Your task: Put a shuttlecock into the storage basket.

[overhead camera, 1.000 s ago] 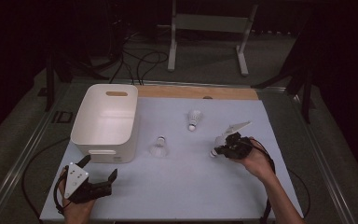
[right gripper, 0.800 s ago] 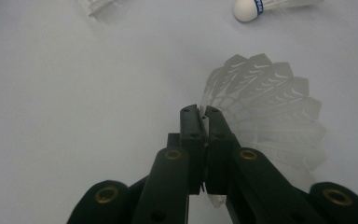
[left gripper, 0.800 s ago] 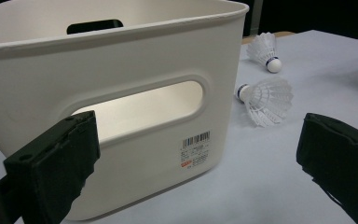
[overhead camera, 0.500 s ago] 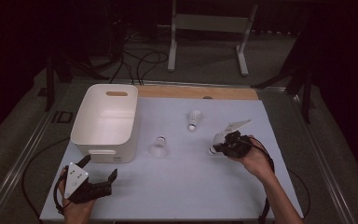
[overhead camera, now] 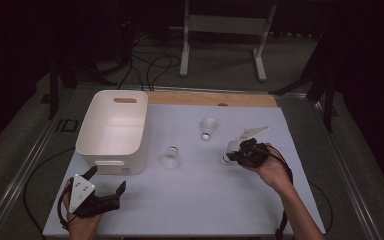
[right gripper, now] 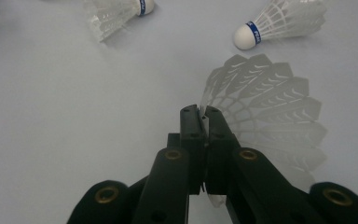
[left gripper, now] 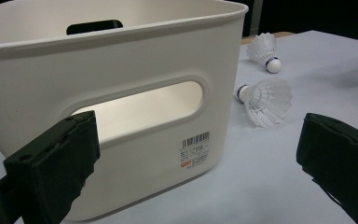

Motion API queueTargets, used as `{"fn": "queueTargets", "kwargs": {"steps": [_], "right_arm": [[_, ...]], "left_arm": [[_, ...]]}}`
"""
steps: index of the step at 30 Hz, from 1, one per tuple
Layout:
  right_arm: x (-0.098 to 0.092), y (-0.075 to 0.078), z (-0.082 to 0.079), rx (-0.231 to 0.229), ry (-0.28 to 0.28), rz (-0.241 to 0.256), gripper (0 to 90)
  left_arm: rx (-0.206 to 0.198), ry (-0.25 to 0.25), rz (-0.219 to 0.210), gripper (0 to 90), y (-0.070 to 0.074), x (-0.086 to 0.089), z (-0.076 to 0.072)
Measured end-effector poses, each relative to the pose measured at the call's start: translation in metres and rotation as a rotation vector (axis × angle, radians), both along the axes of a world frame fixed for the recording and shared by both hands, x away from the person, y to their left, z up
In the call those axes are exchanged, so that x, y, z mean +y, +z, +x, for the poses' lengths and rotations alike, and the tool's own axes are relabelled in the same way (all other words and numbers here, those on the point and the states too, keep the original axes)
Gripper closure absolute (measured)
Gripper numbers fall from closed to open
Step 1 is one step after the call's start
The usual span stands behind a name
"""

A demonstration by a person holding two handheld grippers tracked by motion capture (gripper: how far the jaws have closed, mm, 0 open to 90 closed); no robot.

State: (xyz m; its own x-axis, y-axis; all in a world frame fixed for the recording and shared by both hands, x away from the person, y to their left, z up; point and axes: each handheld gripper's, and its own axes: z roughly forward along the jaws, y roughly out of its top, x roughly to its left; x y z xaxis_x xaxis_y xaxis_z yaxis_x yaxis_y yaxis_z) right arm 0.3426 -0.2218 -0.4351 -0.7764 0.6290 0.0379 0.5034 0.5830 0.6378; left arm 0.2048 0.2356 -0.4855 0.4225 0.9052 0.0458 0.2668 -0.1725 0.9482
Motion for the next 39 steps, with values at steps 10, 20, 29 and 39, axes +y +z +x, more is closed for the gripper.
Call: {"fn": "queueTargets", "kwargs": {"steps": [10, 20, 29, 39], "right_arm": [[0.004, 0.007, -0.001, -0.014, -0.001, 0.017, 88.6], [0.009, 0.015, -0.001, -0.03, 0.001, 0.035, 88.7], [0.014, 0.022, -0.002, -0.042, 0.005, 0.044, 88.7], [0.018, 0.028, -0.002, -0.054, 0.007, 0.054, 88.7]], "left_arm": [[0.0, -0.001, 0.0, 0.0, 0.0, 0.0, 0.0], [0.002, -0.003, 0.0, 0.0, 0.0, 0.0, 0.0], [0.001, -0.004, 0.003, 0.0, 0.0, 0.0, 0.0], [0.001, -0.006, 0.003, 0.0, 0.0, -0.001, 0.0]]}}
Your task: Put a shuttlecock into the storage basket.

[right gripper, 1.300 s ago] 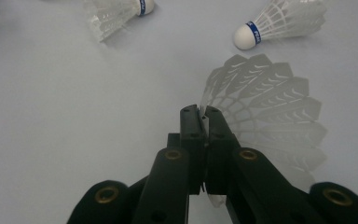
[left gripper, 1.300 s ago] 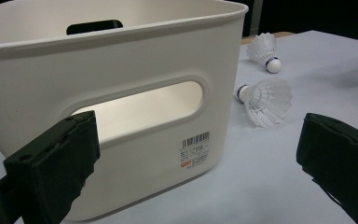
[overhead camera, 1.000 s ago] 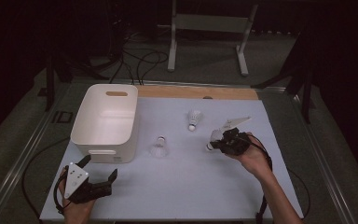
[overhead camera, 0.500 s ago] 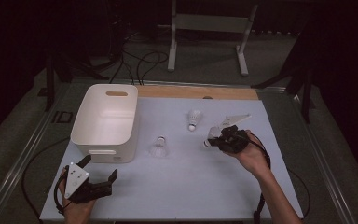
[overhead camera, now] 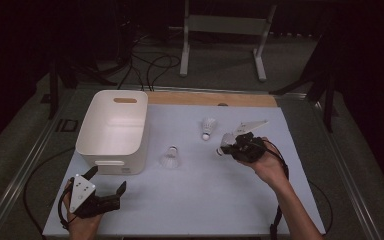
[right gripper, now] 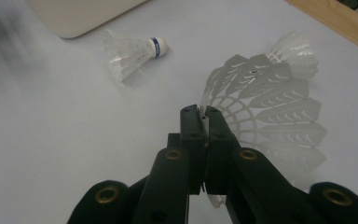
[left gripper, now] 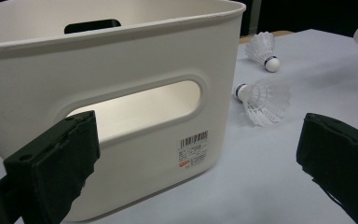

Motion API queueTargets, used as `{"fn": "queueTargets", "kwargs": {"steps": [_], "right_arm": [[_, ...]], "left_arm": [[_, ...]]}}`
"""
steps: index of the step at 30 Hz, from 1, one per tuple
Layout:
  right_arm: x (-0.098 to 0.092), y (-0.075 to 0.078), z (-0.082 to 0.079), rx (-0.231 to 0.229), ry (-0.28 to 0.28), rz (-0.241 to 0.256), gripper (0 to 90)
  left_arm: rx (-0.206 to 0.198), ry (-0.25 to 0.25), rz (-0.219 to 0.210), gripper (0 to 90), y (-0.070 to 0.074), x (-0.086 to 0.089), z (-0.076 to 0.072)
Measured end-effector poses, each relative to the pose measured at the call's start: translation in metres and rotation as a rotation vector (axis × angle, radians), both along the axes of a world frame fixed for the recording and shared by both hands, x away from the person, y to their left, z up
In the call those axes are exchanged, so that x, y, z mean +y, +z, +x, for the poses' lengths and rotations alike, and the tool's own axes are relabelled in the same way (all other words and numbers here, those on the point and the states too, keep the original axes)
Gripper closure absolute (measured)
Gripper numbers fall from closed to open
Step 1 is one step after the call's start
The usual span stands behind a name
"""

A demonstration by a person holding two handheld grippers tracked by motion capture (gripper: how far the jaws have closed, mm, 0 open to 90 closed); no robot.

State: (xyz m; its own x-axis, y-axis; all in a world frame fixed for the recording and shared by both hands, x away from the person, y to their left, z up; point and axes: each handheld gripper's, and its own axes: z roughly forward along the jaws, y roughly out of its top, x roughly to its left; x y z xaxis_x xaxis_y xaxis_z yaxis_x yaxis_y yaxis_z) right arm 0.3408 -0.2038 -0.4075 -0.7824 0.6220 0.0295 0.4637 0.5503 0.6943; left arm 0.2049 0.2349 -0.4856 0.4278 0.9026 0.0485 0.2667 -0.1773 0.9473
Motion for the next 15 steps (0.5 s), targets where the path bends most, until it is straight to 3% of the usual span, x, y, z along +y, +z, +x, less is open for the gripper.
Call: {"fn": "queueTargets", "kwargs": {"steps": [15], "right_arm": [[0.007, 0.0088, -0.0002, -0.027, 0.006, 0.011, 88.7]], "left_arm": [[0.002, -0.003, 0.003, 0.0, -0.0001, -0.0002, 0.0002]]}}
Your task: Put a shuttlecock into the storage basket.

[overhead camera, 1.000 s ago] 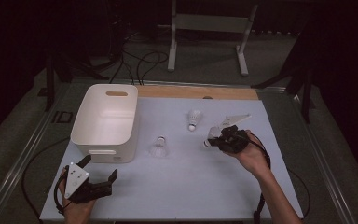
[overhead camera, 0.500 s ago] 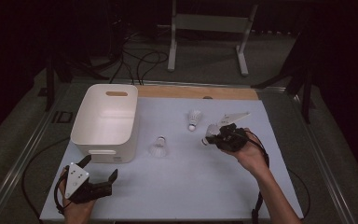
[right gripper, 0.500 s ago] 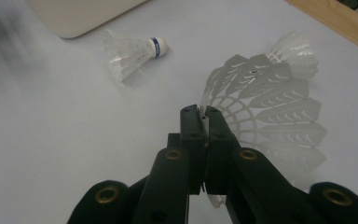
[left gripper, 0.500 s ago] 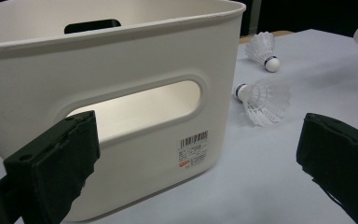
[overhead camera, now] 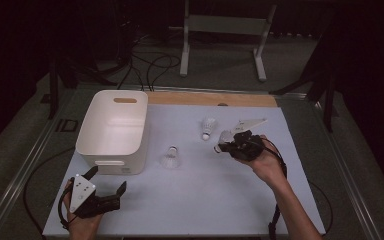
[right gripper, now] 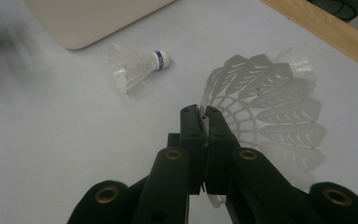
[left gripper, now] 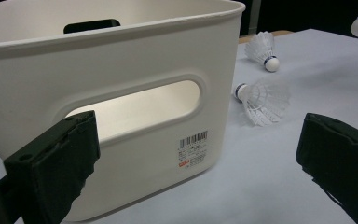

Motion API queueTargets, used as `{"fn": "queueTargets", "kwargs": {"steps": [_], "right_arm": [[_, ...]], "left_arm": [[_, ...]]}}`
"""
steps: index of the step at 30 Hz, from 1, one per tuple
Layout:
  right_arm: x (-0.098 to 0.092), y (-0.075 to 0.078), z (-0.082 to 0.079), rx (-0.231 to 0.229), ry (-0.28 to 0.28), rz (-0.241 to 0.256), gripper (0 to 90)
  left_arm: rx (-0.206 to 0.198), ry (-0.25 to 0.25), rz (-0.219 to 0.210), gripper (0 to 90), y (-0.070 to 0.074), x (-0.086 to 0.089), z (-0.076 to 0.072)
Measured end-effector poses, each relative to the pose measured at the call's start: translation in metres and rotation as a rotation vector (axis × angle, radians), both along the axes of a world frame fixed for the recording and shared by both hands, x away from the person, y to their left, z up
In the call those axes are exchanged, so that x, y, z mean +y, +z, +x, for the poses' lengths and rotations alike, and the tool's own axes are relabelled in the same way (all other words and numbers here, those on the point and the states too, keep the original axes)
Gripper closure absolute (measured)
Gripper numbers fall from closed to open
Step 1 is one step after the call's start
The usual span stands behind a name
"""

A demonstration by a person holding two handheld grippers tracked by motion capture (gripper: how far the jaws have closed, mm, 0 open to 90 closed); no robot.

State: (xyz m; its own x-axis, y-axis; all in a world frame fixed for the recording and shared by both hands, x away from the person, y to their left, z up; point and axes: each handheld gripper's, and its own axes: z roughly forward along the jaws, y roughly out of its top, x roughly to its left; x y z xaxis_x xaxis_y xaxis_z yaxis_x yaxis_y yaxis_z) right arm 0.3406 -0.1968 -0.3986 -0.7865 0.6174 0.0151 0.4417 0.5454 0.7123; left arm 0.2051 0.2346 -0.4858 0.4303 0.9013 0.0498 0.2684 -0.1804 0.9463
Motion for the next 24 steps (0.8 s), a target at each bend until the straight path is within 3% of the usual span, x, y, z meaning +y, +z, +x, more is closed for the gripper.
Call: {"fn": "queueTargets", "kwargs": {"steps": [24], "right_arm": [[0.014, 0.012, 0.001, -0.023, 0.014, 0.03, 88.9]], "left_arm": [[0.0, -0.001, 0.0, 0.0, 0.0, 0.0, 0.0]]}}
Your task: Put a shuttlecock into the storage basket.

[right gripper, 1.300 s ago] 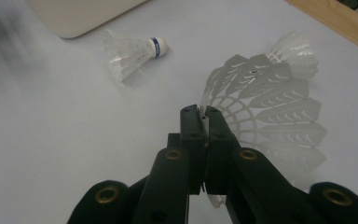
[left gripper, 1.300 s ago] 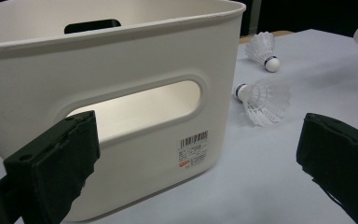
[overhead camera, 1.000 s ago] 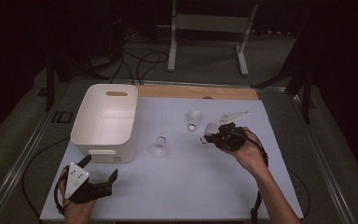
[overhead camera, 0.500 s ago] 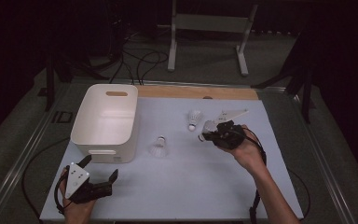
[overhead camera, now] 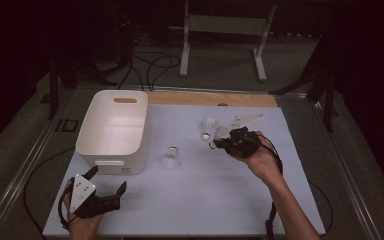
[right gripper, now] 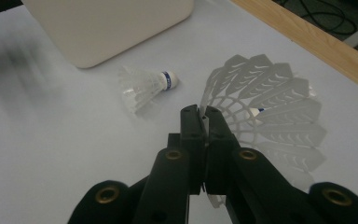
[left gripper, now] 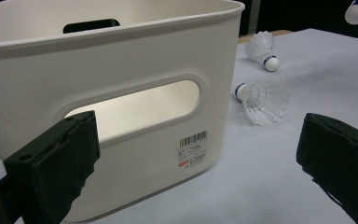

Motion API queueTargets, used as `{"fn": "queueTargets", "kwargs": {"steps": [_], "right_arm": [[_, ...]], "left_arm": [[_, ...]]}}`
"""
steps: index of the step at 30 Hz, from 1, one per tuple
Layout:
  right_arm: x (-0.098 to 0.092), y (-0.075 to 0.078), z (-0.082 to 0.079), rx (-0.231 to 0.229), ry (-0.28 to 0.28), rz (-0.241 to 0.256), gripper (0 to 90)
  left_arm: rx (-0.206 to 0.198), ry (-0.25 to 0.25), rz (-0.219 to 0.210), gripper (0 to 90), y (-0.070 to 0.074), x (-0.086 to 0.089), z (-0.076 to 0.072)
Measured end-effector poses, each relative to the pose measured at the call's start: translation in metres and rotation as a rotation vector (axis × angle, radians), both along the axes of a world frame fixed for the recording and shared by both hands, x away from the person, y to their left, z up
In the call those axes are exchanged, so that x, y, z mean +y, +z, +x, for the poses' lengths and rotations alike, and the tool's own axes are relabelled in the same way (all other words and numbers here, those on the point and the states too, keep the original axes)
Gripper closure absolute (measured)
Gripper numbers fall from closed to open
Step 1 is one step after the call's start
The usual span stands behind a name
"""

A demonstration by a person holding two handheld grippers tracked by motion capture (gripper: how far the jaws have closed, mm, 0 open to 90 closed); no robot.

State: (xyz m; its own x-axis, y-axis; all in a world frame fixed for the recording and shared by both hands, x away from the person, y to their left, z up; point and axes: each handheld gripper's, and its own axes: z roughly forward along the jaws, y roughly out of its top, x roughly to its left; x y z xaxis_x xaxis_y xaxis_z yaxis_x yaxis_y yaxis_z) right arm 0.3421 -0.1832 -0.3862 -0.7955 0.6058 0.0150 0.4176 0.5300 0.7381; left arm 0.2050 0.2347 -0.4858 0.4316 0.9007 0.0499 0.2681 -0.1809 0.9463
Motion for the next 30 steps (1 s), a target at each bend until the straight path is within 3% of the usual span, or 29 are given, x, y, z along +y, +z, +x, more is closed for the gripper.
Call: {"fn": "queueTargets", "kwargs": {"steps": [30], "right_arm": [[0.022, 0.018, 0.003, -0.027, 0.036, 0.026, 88.9]], "left_arm": [[-0.002, -0.001, 0.004, 0.0, 0.0, -0.001, 0.0]]}}
